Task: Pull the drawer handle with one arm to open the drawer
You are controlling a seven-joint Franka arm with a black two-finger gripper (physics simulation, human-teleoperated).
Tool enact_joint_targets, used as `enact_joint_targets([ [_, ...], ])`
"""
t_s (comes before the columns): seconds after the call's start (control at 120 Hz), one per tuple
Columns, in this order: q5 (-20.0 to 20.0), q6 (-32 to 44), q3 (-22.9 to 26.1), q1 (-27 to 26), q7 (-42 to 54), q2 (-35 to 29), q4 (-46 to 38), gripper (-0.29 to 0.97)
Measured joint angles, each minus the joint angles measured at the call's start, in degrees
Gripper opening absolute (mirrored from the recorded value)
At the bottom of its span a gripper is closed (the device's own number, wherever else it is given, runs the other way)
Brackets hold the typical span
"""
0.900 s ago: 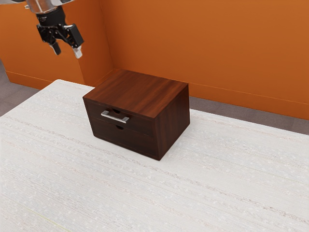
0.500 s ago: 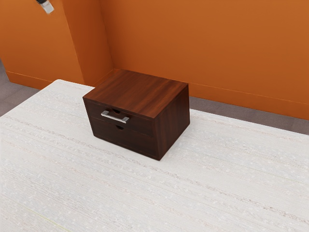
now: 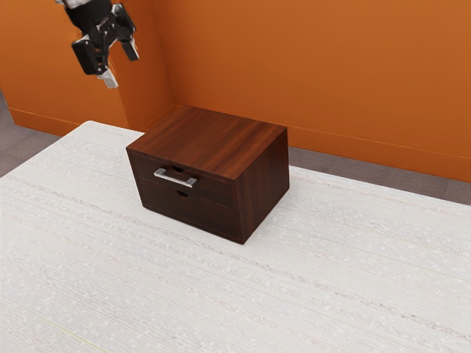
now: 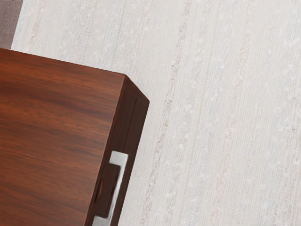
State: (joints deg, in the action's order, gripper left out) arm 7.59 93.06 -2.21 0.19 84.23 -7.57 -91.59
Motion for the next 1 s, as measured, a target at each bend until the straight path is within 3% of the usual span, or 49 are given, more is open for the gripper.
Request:
enact_joint_targets([
  [0.233, 1.04, 16.00, -3.90, 0.43, 11.53, -14.79, -26.61, 0.68],
  [0.317, 0.62, 20.91, -5.91, 0.02, 14.65, -14.95, -30.09, 0.68],
  [0.425, -4.41, 32.71, -8.68, -3.42, 16.27, -13.66, -37.36, 0.67],
  [0.642, -9.39, 48.72, -9.67, -5.35, 18.08, -7.81, -40.40, 0.55],
  [0.8, -8.25, 56.24, -9.67, -6.12, 19.01, -2.49, -40.31, 0.49],
  [1.0, -5.08, 60.03, -9.66, -6.10, 19.88, 0.56, -40.00, 0.44],
])
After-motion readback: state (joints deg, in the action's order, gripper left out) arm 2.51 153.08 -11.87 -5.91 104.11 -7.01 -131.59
